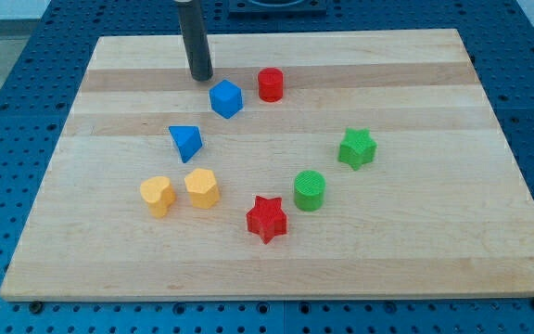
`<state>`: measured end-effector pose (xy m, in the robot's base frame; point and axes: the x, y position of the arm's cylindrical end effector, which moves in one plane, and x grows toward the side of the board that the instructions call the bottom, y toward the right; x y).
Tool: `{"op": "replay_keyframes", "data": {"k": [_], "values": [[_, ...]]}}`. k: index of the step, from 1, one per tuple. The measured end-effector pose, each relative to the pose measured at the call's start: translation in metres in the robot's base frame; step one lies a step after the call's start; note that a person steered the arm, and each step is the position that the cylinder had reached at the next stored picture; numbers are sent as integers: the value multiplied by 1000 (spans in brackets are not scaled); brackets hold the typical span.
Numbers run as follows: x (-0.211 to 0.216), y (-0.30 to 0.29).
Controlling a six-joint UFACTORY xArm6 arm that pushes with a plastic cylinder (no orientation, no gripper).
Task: Move your arm towards bottom left
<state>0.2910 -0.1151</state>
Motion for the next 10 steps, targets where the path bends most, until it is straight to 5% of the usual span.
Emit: {"op": "replay_keyframes", "data": {"k": [4,10], "values": [[-42,41],[4,41]]}}
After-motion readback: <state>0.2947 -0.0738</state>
